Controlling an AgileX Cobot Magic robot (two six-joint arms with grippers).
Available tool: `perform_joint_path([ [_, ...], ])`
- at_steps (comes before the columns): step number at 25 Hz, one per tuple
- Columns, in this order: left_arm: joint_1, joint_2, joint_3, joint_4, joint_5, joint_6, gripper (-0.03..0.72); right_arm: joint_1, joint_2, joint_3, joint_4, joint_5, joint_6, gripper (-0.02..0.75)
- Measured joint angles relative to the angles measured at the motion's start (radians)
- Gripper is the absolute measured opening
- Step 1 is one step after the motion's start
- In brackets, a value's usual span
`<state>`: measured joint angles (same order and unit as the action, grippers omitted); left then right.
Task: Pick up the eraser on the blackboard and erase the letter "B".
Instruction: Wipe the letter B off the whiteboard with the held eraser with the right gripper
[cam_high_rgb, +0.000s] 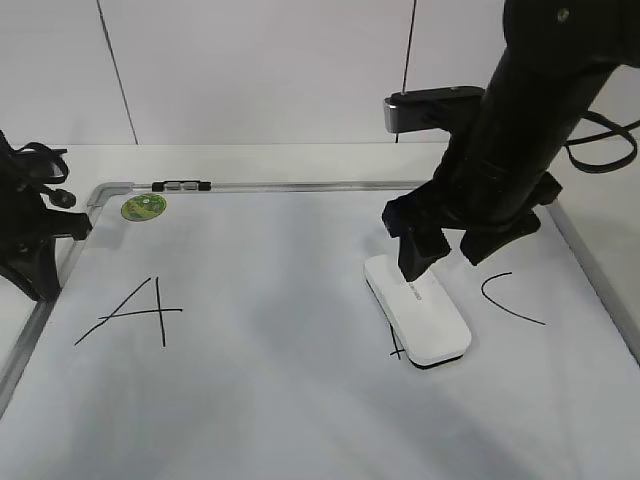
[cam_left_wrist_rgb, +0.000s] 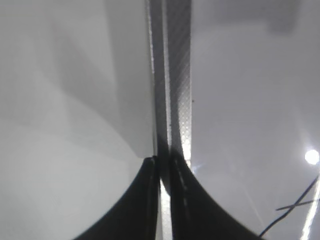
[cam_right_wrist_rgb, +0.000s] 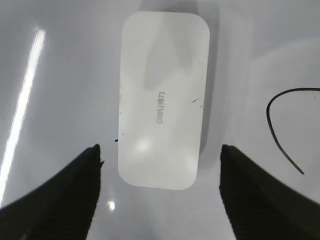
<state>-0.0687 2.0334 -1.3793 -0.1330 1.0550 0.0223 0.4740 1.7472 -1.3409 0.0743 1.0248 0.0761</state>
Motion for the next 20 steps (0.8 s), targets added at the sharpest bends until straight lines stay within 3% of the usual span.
perform_joint_path([
  [20,0.000,0.000,0.000,0.000,0.001,0.000,0.020,0.000,0.107,0.002,0.014,-0.077,-0.004,0.633],
])
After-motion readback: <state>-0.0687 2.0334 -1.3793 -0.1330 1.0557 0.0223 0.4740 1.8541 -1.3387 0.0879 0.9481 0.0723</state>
